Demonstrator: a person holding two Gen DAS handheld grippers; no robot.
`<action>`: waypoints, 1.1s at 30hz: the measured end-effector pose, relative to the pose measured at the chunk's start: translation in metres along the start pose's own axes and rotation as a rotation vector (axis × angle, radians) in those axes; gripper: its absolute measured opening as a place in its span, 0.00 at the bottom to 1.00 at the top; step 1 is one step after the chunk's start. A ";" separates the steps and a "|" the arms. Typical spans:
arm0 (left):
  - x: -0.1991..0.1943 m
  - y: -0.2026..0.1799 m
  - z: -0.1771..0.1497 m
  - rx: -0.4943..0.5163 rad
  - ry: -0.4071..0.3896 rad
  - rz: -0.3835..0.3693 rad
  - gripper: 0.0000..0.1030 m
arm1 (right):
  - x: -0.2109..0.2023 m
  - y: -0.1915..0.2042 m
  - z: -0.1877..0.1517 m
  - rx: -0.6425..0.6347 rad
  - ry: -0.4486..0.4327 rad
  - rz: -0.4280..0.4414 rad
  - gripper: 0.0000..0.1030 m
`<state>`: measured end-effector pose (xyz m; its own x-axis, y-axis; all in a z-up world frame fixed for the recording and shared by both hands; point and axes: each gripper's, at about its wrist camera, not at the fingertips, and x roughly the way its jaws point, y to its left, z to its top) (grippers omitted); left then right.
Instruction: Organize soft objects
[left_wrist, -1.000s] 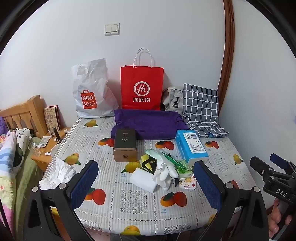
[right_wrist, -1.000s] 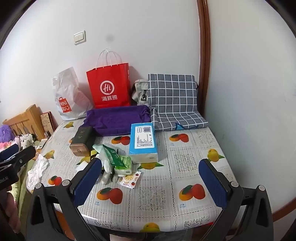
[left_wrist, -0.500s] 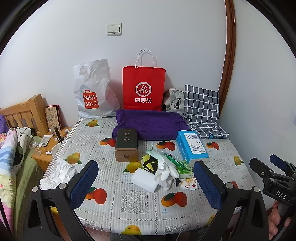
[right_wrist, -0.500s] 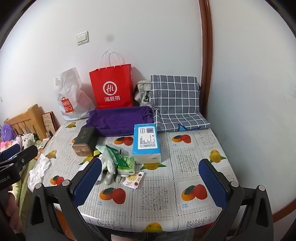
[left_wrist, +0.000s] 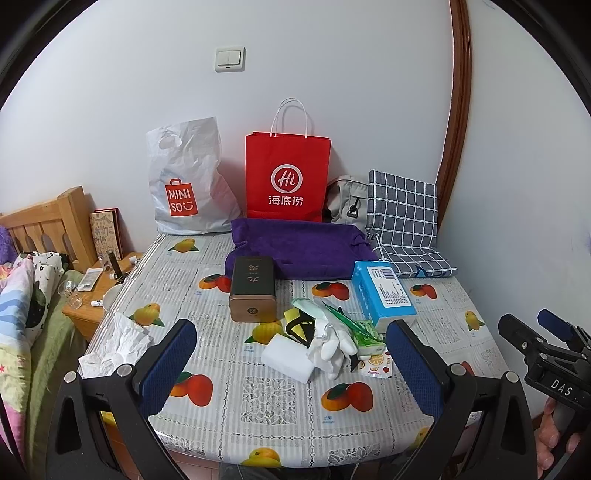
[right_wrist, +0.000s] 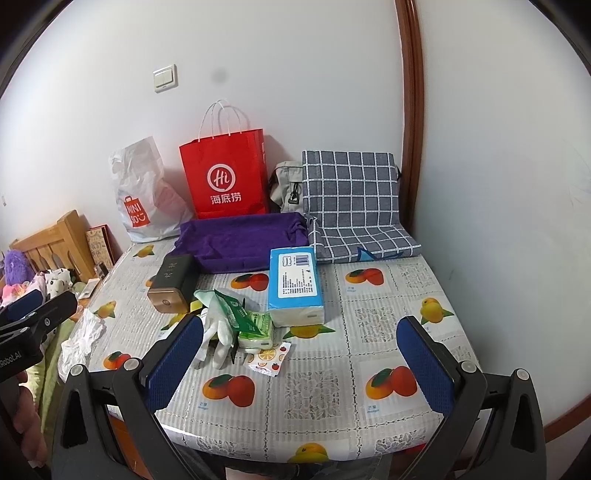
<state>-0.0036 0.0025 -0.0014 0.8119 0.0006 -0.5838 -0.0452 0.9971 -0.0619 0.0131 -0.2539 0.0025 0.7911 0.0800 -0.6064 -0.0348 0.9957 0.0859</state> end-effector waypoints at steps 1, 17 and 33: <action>0.000 0.001 0.000 -0.002 0.000 0.000 1.00 | -0.001 -0.001 0.000 0.001 -0.002 -0.002 1.00; -0.002 0.001 -0.001 -0.001 -0.005 -0.006 1.00 | -0.005 0.001 0.002 -0.003 -0.004 0.005 1.00; -0.007 -0.001 -0.003 -0.003 -0.008 -0.008 1.00 | -0.007 0.004 0.001 -0.002 -0.010 0.013 1.00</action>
<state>-0.0110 0.0016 0.0008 0.8172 -0.0070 -0.5763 -0.0404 0.9968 -0.0694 0.0078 -0.2500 0.0082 0.7967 0.0922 -0.5974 -0.0463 0.9947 0.0918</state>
